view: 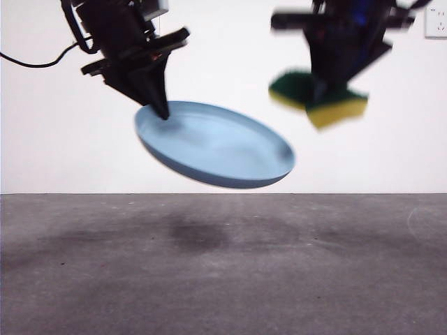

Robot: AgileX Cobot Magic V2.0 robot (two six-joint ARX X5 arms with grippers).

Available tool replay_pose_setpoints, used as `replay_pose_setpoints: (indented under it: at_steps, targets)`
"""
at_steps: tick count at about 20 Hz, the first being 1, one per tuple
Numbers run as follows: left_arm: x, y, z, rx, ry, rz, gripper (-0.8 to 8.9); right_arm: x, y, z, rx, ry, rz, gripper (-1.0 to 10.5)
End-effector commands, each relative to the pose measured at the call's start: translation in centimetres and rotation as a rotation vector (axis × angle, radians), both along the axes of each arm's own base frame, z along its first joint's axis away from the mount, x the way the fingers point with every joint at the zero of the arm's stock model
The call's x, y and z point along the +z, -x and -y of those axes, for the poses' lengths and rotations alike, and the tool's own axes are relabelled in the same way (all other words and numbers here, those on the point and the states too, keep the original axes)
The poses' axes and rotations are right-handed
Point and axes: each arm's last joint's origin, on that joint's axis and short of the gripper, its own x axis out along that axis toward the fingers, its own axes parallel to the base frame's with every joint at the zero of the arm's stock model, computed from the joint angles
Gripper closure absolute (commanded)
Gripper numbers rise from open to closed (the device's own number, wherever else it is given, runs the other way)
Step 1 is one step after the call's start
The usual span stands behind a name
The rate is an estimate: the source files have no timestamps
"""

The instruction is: Pick up the plate,pick up the cloth,clean the plate with the cloth

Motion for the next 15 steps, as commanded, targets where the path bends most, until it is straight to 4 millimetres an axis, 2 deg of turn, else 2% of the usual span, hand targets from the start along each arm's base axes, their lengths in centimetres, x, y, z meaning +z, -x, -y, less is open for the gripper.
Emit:
replay_pose_setpoints:
  at_steps: [1,7,12,15]
  targets:
    - [-1.3,-1.0,-0.7,0.024,-0.035,-0.031,8.21,1.3,0.8,0.6,-0.007,-0.060,0.057,9.6]
    - [-4.2,-3.1,-2.0,0.080,-0.069,-0.112,8.21,4.1,2.8,2.4,-0.007,-0.141,0.148,9.6]
    - [-6.7,-4.3,-2.8,0.108,-0.094,-0.182,8.21,5.3,3.9,3.4,-0.007,-0.182,0.193,9.6]
    - [-9.5,-5.2,-2.7,0.114,-0.122,-0.253,8.21,5.8,4.5,3.9,-0.007,-0.201,0.215,9.6]
